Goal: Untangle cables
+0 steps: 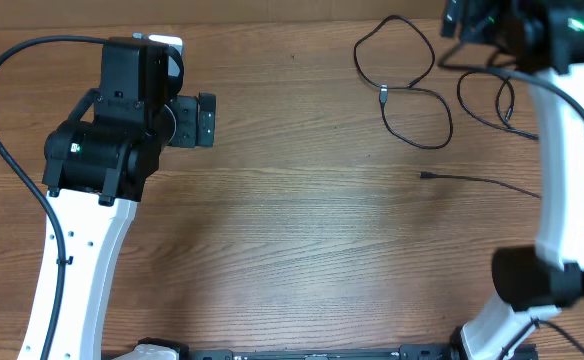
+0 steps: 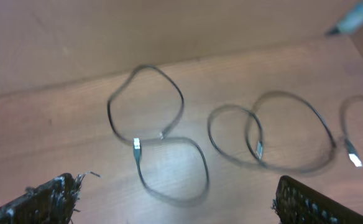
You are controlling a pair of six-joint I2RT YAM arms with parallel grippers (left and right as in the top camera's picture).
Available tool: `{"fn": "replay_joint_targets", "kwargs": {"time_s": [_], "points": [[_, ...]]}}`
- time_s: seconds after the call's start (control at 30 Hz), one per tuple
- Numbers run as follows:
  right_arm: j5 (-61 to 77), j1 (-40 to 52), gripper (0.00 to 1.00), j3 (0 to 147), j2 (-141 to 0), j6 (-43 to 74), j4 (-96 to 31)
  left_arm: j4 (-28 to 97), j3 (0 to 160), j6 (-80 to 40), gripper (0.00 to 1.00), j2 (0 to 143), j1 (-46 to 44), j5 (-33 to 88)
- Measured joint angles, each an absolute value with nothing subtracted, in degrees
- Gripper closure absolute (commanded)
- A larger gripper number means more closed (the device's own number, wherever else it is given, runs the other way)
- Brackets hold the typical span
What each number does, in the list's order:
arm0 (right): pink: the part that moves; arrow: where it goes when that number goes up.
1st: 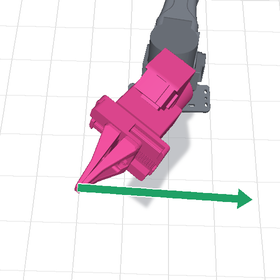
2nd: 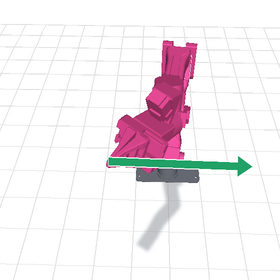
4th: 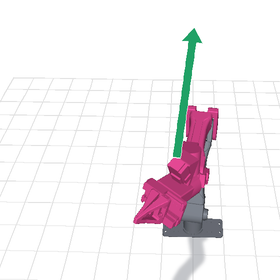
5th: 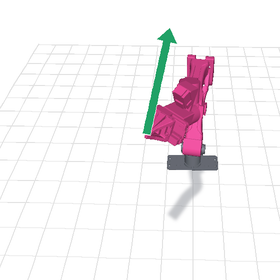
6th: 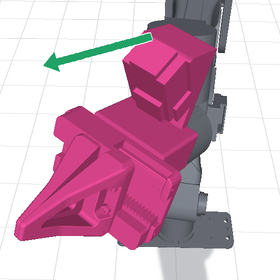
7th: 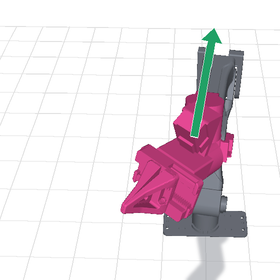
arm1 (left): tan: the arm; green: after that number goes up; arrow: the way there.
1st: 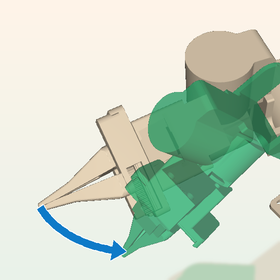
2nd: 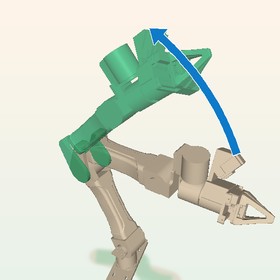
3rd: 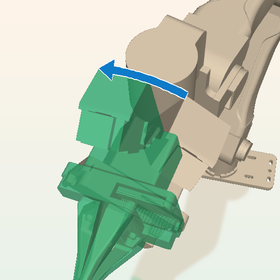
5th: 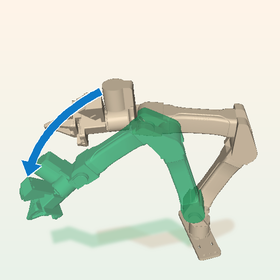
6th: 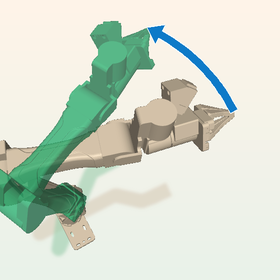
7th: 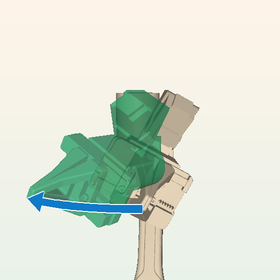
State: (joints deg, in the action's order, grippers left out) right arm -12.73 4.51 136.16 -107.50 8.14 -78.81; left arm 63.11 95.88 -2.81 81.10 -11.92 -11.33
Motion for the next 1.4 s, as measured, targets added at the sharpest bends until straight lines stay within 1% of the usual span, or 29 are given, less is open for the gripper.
{"fn": "replay_joint_targets", "kwargs": {"time_s": [0.13, 0.27, 0.5, 0.7, 0.83, 0.87, 1.07, 1.23, 1.4], "points": [[-13.2, 4.5, 0.0, 136.2, -102.2, 9.4, -85.1, 65.4, 95.9, -2.8, 0.0, 79.9, -11.9, -11.3], [-13.6, 4.5, 0.0, 136.2, -97.7, 9.9, -89.9, 68.1, 95.7, -2.8, 0.0, 74.8, -11.9, -11.3], [-14.4, 4.5, 0.0, 136.2, -87.1, 12.6, -96.6, 73.6, 95.6, -2.8, 0.0, 58.2, -11.9, -11.3], [-14.4, 4.5, 0.0, 133.4, -73.3, 14.1, -97.0, 78.3, 94.5, -3.1, 0.0, 44.9, -11.9, -12.2], [-14.0, 4.5, 0.0, 125.2, -61.5, 14.7, -97.1, 77.6, 86.1, -4.8, 0.0, 36.1, -11.9, -13.8], [-13.9, 4.5, 0.0, 121.6, -57.6, 14.9, -97.1, 76.4, 82.7, -5.7, 0.01, 33.9, -11.9, -14.1], [-12.1, 4.5, 0.0, 106.5, -45.8, 17.1, -95.8, 67.1, 61.8, -13.1, 0.0, 23.8, -11.9, -13.6], [-8.8, 4.5, 0.0, 91.9, -38.7, 18.9, -89.6, 56.8, 55.8, -19.4, 0.0, 20.3, -11.9, -12.0], [-3.9, 4.5, 0.0, 79.1, -36.9, 19.5, -83.8, 51.4, 50.5, -21.1, 0.0, 20.3, -11.9, -11.8]]}}
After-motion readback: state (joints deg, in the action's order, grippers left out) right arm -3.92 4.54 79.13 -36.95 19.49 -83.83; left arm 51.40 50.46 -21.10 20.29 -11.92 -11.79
